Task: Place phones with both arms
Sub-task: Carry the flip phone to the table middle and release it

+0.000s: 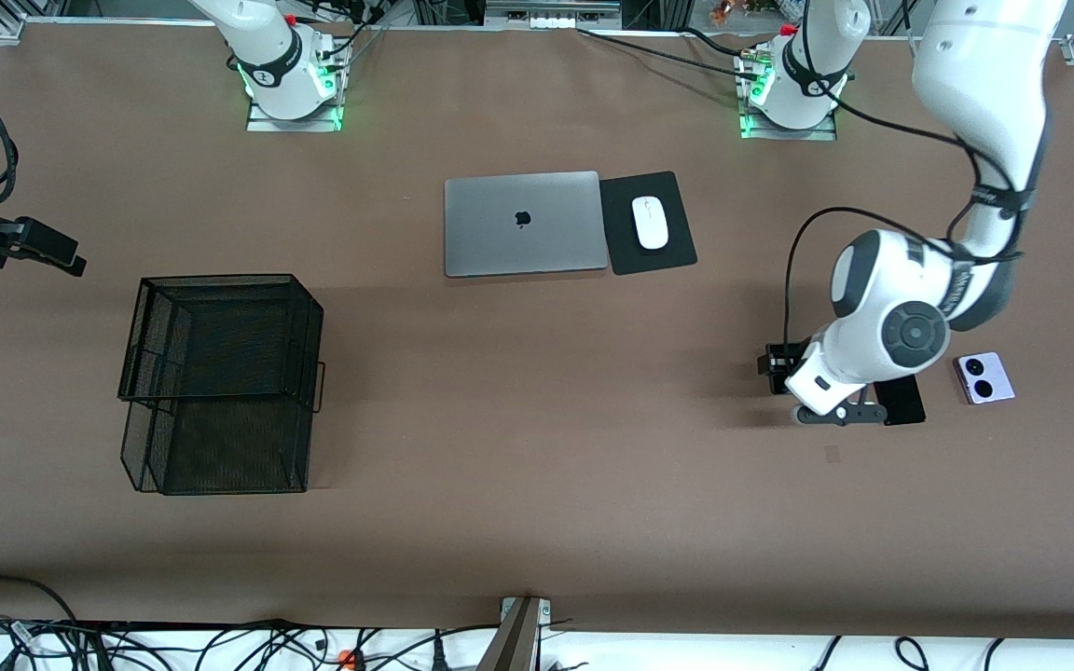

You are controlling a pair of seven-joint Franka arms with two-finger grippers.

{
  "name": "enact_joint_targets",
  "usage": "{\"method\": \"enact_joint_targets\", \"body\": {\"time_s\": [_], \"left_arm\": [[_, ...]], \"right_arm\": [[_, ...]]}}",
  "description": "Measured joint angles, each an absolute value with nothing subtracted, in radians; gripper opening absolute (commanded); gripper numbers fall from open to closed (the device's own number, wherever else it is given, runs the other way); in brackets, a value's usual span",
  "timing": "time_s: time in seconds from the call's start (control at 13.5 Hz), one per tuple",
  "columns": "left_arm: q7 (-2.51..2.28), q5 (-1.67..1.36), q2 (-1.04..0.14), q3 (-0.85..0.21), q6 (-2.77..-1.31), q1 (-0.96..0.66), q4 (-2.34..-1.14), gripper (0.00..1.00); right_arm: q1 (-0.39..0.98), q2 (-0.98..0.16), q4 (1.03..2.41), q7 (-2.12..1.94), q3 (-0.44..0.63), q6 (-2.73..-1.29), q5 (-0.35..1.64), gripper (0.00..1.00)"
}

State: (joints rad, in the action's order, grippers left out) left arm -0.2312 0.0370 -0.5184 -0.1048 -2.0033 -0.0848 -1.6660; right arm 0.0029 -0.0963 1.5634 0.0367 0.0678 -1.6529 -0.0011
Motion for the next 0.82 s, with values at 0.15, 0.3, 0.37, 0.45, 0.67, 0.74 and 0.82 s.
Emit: {"method": "enact_joint_targets", "body": {"time_s": [0.15, 0.3, 0.37, 0.45, 0.67, 0.74, 0.82], "left_arm": [[-0.231, 0.037, -0.514, -0.108, -1.91, -0.113, -1.575, 0.32], [-0.232, 0.035, -0.514, -0.114, -1.871, -0.161, -1.514, 0.32], [-0.235, 0.029, -0.515, -0.121, -1.866, -0.185, -1.502, 0.32], [-0.24, 0.018, -0.523, -0.127, -1.866, -0.22, -1.494, 0.32], [-0.274, 0.001, -0.599, -0.134, -1.874, -0.35, -1.42, 0.34], [-0.312, -0.011, -0.636, -0.134, -1.888, -0.394, -1.379, 0.35], [-0.361, -0.027, -0.675, -0.134, -1.921, -0.433, -1.342, 0.36]], "right_arm": [[0.003, -0.096, 1.563, 0.037, 0.068, -1.653, -0.001, 1.0], [0.003, -0.096, 1.563, 0.037, 0.068, -1.653, -0.001, 1.0], [0.003, -0.096, 1.563, 0.037, 0.068, -1.653, -0.001, 1.0], [0.003, -0.096, 1.563, 0.037, 0.067, -1.653, -0.001, 1.0], [0.003, -0.096, 1.564, 0.037, 0.067, -1.653, -0.001, 1.0], [0.003, -0.096, 1.564, 0.037, 0.067, -1.653, -0.001, 1.0], [0.003, -0.096, 1.564, 0.037, 0.067, -1.653, -0.001, 1.0]]}}
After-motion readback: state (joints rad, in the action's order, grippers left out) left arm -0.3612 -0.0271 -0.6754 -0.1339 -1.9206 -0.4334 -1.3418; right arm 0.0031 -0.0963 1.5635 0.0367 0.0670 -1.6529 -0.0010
